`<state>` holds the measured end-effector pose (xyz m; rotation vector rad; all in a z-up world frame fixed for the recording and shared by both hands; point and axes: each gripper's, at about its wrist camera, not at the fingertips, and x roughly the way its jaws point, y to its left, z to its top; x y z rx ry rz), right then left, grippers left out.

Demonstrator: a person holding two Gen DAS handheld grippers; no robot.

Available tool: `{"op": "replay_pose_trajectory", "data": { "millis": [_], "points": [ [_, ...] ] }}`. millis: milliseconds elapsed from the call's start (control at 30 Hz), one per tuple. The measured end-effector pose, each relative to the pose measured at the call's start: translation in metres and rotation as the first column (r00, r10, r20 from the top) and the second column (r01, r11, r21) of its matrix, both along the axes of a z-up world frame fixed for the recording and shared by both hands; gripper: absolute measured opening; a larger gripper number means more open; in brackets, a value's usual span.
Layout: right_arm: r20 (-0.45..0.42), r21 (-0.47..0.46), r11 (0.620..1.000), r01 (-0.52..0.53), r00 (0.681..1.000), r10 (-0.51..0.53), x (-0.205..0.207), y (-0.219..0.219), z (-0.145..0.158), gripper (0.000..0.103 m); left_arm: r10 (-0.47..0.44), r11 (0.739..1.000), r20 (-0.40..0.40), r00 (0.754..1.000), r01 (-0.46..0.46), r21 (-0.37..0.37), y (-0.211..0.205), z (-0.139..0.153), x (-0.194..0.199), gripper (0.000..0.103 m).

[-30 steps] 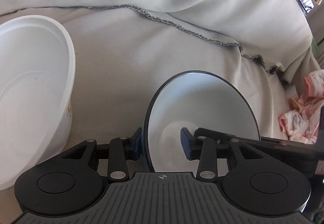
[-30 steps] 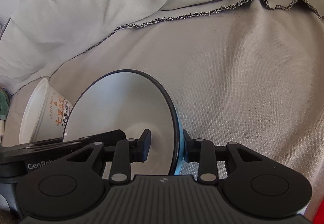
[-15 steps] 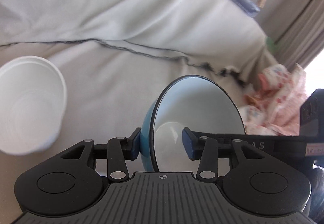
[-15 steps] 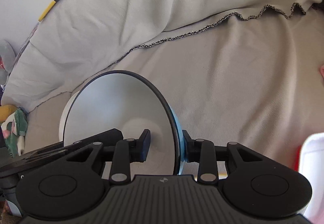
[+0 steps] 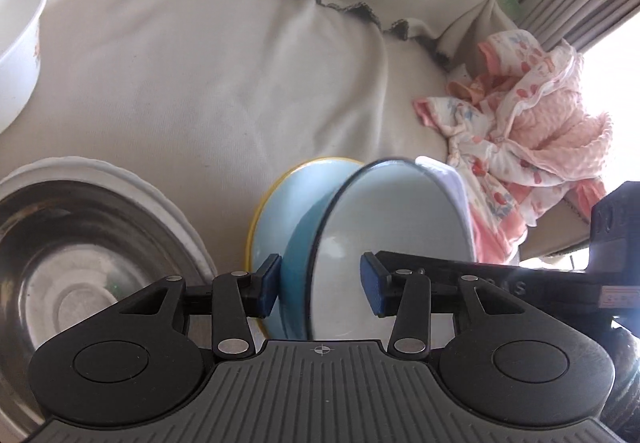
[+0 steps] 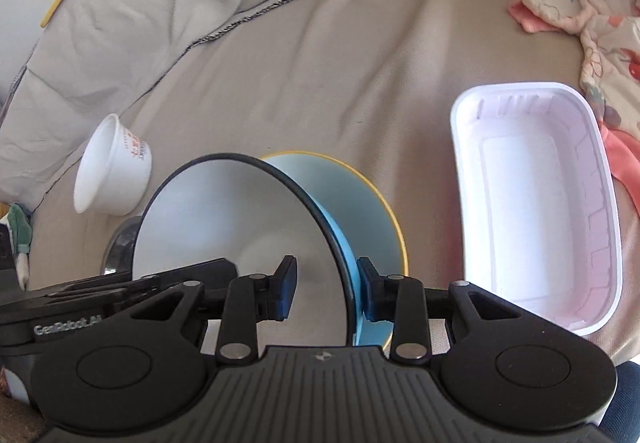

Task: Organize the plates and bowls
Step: 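Lower the blue bowl into the yellow-rimmed bowl with the right tool, then open both tools and move them to the white orange-printed bowl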

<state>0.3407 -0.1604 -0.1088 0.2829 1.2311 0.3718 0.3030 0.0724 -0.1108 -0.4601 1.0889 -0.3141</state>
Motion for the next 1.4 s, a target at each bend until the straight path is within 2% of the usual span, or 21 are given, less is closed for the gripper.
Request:
{"op": "replay_pose_trajectory", "data": {
  "millis": [67, 233, 367, 567, 767, 967, 1133, 1300, 1400],
  "points": [
    [-0.010, 0.016, 1.000, 0.015, 1.000, -0.015, 0.003, -0.004, -0.008, 0.032, -0.005, 0.999, 0.018, 1.000, 0.004, 0.032, 0.001, 0.003, 0.000, 0.043],
    [0.016, 0.022, 1.000, 0.017, 1.000, -0.017, 0.002, -0.005, -0.003, 0.032, 0.013, 1.000, 0.016, 1.000, -0.013, -0.014, 0.017, 0.002, 0.001, 0.038],
    [0.046, -0.005, 1.000, 0.003, 0.999, -0.003, -0.002, 0.002, -0.002, 0.032, 0.014, 1.000, 0.027, 1.000, -0.013, -0.016, 0.022, 0.006, -0.002, 0.036],
    [0.096, -0.035, 0.999, -0.010, 0.995, 0.013, -0.006, 0.001, 0.003, 0.032, -0.002, 0.999, 0.083, 0.997, -0.001, 0.035, 0.021, 0.019, -0.014, 0.035],
    [0.147, -0.095, 0.995, -0.035, 0.988, 0.048, -0.019, 0.007, 0.008, 0.032, -0.022, 0.996, 0.094, 0.995, 0.013, 0.090, 0.010, 0.018, -0.017, 0.035],
    [0.171, -0.131, 0.991, -0.032, 0.984, 0.054, -0.026, 0.011, 0.011, 0.032, -0.032, 0.995, 0.098, 0.995, 0.022, 0.099, 0.007, 0.019, -0.020, 0.036],
    [0.174, -0.126, 0.992, 0.014, 0.985, 0.009, -0.029, 0.011, 0.012, 0.033, -0.028, 0.997, 0.098, 0.995, 0.021, 0.077, 0.012, 0.021, -0.022, 0.036],
    [0.243, -0.128, 0.991, 0.039, 0.970, -0.007, -0.040, 0.009, 0.023, 0.035, -0.065, 0.998, 0.122, 0.990, 0.064, 0.011, 0.013, 0.030, -0.026, 0.028],
    [0.236, -0.122, 0.992, 0.032, 0.972, -0.003, -0.040, 0.007, 0.023, 0.036, -0.065, 0.997, 0.133, 0.989, 0.059, 0.045, 0.007, 0.031, -0.028, 0.027]
  ]
}}
